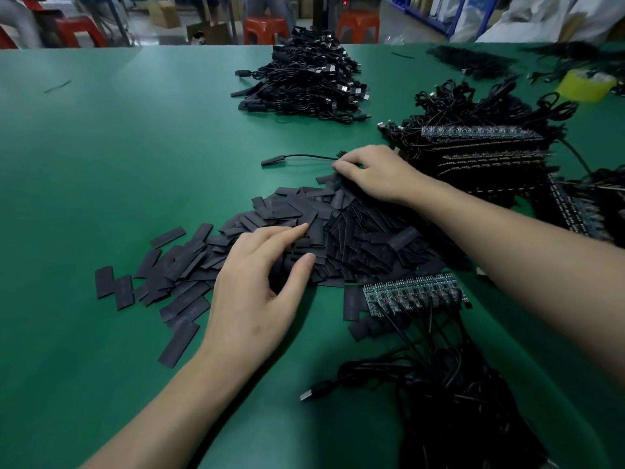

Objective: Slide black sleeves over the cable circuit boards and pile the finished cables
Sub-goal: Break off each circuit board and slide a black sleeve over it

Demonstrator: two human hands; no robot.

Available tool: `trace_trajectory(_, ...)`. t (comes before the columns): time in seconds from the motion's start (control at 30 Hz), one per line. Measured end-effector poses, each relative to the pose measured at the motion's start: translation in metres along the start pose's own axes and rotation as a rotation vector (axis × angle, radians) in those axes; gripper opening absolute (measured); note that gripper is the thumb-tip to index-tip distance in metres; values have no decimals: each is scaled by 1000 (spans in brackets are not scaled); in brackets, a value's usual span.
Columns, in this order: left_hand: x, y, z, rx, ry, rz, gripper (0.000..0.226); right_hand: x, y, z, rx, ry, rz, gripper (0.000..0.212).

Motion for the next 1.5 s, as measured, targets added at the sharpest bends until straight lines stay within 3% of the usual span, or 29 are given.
trace_trajectory(0.13,1,1,1,-5,3,7,34,-15,-7,-12,199,82,-50,48)
trace_trajectory(0.47,-1,-1,1,-5,25,-14,31,-49,5,-19,250,105,84,40)
trace_trajectory(0.63,-7,-10,-5,36,108,-142,31,-56,16,-17,206,101,110,42)
trace_trajectory(0.83,-18,-19,-17,212,198,-219,34,-77,52,32,-89,-125,250,34)
trace_trajectory(0.93,-22,-23,-20,244,224,-213,40,-109,73,46,-138,37,310,33)
trace_trajectory(1.07,-26,-29,-22,222,260,-217,38,-142,79,39,-205,262,259,30)
trace_trajectory(1.23,-36,-34,-26,83,435,-288,38,-159,80,21,-192,238,250,36)
trace_trajectory(1.4,-42,-38,-30,-18,620,-362,18,-165,77,12,-168,189,218,46)
trace_trajectory(1.5,-43,-36,-29,-89,697,-304,15,-167,75,10,-113,159,203,43)
Point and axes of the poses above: each hand's wrist, its own x-axis towards the middle knuckle, its own z-axis out of the back of the hand, y = z × x, the point moved 4 cm from there along x, towards the middle knuckle, and after that the axes turned 14 degrees about z, right-handed, at the moved point
